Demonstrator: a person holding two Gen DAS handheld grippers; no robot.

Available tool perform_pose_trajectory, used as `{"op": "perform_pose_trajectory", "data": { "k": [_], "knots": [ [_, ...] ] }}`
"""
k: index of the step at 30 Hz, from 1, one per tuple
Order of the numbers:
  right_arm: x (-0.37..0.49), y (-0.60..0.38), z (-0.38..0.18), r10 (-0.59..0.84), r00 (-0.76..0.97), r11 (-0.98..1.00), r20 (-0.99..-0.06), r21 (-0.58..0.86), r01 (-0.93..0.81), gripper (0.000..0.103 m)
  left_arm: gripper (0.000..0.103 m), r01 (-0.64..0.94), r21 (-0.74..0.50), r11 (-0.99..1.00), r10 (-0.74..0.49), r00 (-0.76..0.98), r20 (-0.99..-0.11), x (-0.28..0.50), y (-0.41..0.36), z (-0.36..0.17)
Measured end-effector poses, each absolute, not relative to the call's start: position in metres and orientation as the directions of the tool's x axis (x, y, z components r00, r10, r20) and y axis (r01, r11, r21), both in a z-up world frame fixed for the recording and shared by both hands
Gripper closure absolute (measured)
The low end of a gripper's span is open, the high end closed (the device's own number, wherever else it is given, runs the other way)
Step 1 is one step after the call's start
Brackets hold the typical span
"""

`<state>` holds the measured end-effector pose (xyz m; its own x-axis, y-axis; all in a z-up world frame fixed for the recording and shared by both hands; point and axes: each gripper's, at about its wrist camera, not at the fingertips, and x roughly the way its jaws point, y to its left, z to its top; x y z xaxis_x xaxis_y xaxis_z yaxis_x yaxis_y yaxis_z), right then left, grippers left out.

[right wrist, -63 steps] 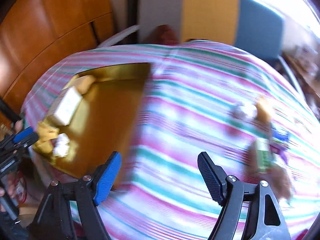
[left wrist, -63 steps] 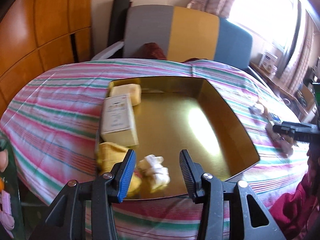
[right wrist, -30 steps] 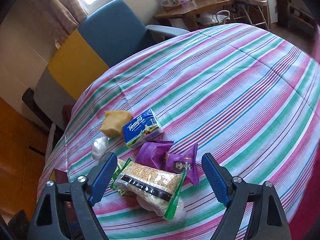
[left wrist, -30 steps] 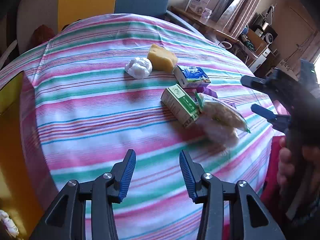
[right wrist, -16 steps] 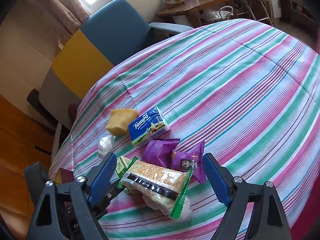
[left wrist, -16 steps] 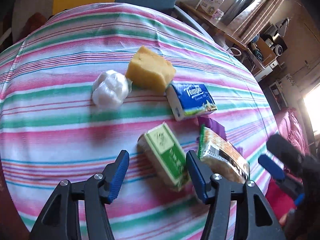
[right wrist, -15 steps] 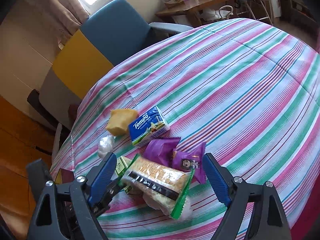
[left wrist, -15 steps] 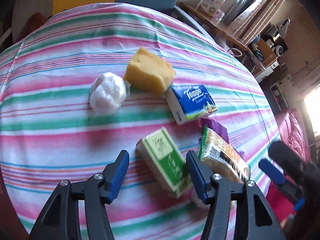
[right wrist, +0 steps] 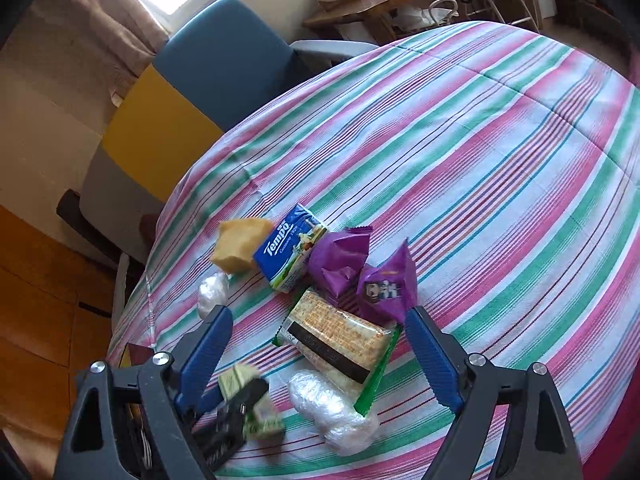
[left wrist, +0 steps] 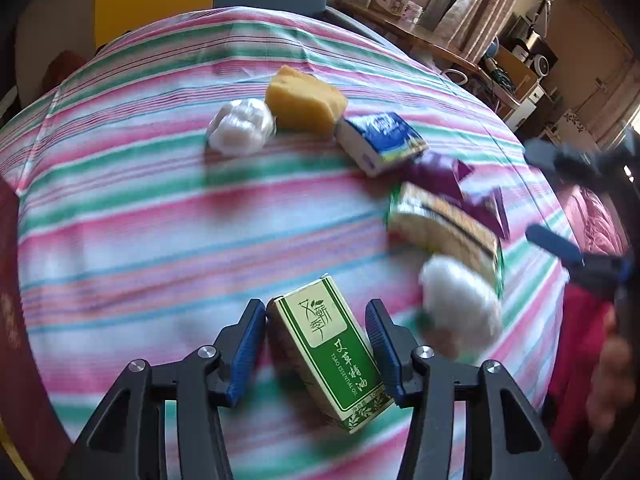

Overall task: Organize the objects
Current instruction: 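Grasp the green essential-oil box with the left gripper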

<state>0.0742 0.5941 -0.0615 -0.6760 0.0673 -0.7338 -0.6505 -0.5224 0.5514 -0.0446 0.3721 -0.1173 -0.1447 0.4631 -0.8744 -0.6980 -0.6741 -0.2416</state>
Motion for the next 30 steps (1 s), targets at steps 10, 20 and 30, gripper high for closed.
{"op": "perform_pose_trajectory", "data": {
  "k": [10, 20, 30],
  "knots": [
    [0.091, 0.61, -0.062, 0.172, -0.651, -0.437, -0.739, 0.536, -0.723, 0.021, 0.05, -0.722, -0.255, -0.643, 0.507, -0.152, -0.848, -0.009, 0.313, -0.114],
    [0.066, 0.597, -0.064, 0.129, -0.583, -0.548, -0.802, 0.432, -0.717, 0.045, 0.05, -0.714, -0.294, -0.636, 0.533, -0.13, -0.836, -0.012, 0.309, -0.117],
    [-0.022, 0.575, -0.045, 0.252, -0.409, -0.895, -0.877, -0.051, -0.442, 0.032, 0.05, -0.7, -0.331, -0.632, 0.555, -0.111, -0.824, -0.015, 0.306, -0.12]
  ]
}}
